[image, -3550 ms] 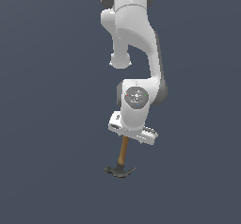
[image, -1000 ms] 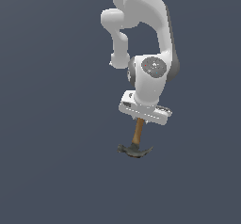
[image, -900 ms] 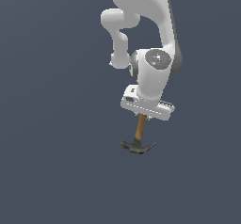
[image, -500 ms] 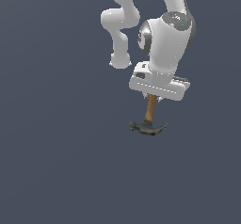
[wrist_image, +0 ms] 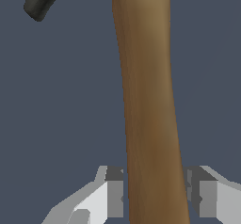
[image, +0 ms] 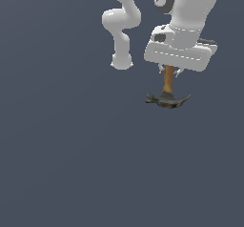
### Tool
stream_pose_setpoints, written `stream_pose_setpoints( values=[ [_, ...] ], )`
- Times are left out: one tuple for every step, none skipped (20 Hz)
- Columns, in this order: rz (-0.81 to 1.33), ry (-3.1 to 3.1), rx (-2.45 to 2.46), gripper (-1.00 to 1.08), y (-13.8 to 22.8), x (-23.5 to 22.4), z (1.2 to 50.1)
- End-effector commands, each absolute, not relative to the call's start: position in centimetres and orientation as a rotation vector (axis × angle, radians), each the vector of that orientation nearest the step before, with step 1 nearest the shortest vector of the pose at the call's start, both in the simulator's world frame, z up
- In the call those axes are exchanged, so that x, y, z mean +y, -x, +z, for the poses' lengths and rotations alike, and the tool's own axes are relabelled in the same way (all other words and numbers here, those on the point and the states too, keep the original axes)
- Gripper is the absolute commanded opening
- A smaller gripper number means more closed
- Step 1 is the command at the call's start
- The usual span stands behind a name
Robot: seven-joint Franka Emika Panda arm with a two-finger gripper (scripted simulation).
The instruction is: Pick up the object and move it to a goal position.
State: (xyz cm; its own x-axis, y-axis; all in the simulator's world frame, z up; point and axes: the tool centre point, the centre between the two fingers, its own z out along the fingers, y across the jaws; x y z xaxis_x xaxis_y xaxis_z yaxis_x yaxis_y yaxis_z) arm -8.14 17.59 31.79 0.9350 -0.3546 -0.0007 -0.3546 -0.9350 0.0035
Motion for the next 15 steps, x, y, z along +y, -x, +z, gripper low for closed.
stream_pose_setpoints(
  values=[
    [0.002, -3.088, -0.567, -1.0, 9.2, 18.5, 34.1],
    [0.002, -3.088, -0.567, -1.0, 9.5, 18.9, 34.9],
    [0.002, -3.088, -0.567, -1.0, 9.8, 19.2, 35.6],
    [0.002, -3.088, -0.566, -1.0, 10.1, 19.5, 36.2],
    [0.002, -3.088, -0.566, -1.0, 10.4, 19.8, 36.8],
    [0.002, -3.088, -0.566, -1.0, 10.6, 20.0, 37.3],
    [0.002, -3.088, -0.566, -1.0, 10.8, 20.2, 37.8],
    [0.001, -3.089, -0.566, -1.0, 11.0, 20.4, 38.2],
    [0.001, -3.089, -0.566, -1.0, 11.1, 20.6, 38.5],
    [0.001, -3.089, -0.566, -1.0, 11.2, 20.7, 38.8],
    [0.0, -3.09, -0.566, -1.0, 11.3, 20.8, 39.1],
    [0.0, -3.09, -0.566, -1.0, 11.4, 20.9, 39.2],
    [0.0, -3.09, -0.566, -1.0, 11.4, 21.0, 39.4],
    [0.0, -3.09, -0.566, -1.0, 11.4, 21.0, 39.4],
    [0.0, -3.09, -0.566, -1.0, 11.4, 21.1, 39.5]
  ],
)
